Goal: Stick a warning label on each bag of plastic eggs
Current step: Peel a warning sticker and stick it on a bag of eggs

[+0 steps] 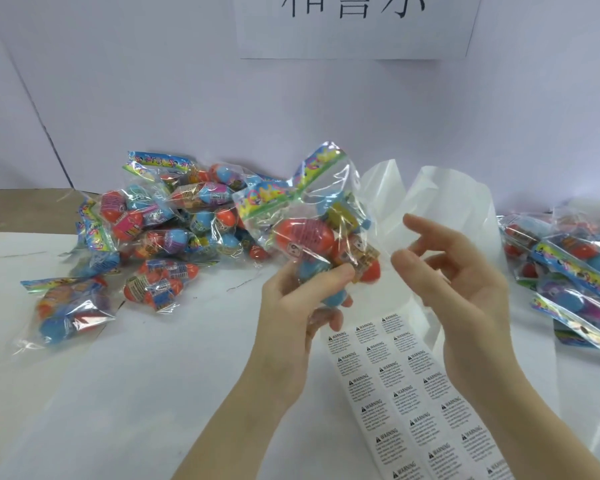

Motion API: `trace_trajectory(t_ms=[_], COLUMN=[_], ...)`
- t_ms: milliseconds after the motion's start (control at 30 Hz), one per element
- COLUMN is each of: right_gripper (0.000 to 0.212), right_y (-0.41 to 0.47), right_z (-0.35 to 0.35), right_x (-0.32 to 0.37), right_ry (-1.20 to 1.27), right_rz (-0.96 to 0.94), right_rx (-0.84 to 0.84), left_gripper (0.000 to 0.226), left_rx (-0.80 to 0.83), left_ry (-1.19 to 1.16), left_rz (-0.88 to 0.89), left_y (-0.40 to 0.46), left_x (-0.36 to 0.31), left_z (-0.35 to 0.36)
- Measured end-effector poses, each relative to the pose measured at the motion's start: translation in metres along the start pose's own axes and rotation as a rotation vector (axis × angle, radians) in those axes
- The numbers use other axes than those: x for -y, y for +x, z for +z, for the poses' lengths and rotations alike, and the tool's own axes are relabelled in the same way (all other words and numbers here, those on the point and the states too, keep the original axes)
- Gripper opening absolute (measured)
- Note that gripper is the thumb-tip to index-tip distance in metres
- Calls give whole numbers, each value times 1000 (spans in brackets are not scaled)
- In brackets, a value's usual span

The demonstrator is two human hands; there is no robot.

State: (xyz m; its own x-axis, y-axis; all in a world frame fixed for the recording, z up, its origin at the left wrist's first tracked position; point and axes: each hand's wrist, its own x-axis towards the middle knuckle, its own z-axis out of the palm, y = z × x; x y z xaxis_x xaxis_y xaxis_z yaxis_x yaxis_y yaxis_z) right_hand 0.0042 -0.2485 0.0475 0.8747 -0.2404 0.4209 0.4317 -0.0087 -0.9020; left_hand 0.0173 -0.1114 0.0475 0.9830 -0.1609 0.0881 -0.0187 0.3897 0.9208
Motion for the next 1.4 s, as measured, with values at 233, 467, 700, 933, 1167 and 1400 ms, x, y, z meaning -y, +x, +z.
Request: trace_trajectory(t_ms=[233,467,700,933,1167,1400], right_gripper=[21,30,19,20,15,14], right_y=[0,-3,-7,-6,-3,1], right_z=[0,3,5,4,-1,-5], right_x=[0,1,5,7,4,5], right_ry=[50,-153,-250,-312,-319,-97], right_rz=[127,-138,-244,-292,-259,-62], right_rx=[254,-72,-196,-198,-99,-49], left_gripper=[3,13,5,8,8,10], left_rx=[64,11,-14,-5,-1,-24], left_ry=[34,59,65,109,144,183], left_rz=[-63,46,62,89,119,122], left_y=[1,2,2,3,2,4], left_x=[-5,-7,-4,-4,-4,-4], left_z=[-4,-4,-3,-4,-6,-8])
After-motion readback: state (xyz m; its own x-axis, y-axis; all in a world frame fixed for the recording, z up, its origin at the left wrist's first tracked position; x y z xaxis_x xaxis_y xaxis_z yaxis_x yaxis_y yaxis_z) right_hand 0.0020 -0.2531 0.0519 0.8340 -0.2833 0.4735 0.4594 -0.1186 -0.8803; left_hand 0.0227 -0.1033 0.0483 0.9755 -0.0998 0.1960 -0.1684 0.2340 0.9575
